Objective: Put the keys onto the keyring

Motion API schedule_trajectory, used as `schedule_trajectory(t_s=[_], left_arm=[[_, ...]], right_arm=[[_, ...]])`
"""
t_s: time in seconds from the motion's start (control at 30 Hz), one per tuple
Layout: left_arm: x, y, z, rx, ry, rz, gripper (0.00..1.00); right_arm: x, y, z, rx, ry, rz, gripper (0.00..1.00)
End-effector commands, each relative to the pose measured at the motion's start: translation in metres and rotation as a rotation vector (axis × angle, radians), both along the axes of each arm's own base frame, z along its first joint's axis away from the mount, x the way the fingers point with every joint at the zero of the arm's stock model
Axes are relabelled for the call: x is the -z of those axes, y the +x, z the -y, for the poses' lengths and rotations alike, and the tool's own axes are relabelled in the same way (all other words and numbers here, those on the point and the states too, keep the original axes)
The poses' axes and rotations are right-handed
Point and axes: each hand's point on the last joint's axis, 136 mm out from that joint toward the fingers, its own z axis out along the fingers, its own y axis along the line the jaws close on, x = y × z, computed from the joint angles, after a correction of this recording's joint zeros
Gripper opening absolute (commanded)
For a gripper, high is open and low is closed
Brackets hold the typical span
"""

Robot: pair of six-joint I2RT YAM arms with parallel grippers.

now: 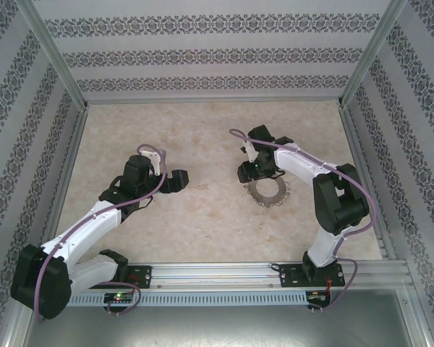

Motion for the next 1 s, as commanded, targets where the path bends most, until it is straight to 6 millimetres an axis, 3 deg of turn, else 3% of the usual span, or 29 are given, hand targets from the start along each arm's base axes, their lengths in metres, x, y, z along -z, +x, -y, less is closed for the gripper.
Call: schedule_trajectory(t_s=[0.0,0.47,0.97], left_arm=[[-0.006,0.002,0.005,0.014,0.000,-0.016,0.95],[-0.007,0.005,0.006,0.035,0.016,-0.001,0.96],[-0.005,0.004,0.004,0.034,0.033,-0.002,0.96]], right_arm=[[0.010,0.005,-0.004,-0.031,0.012,-0.039,0.54],[0.043,0.002,0.001,-0.043,-0.058,-0.101,0.50],[0.048,0.003,-0.001,-0.077,-0.161,-0.064,0.34]])
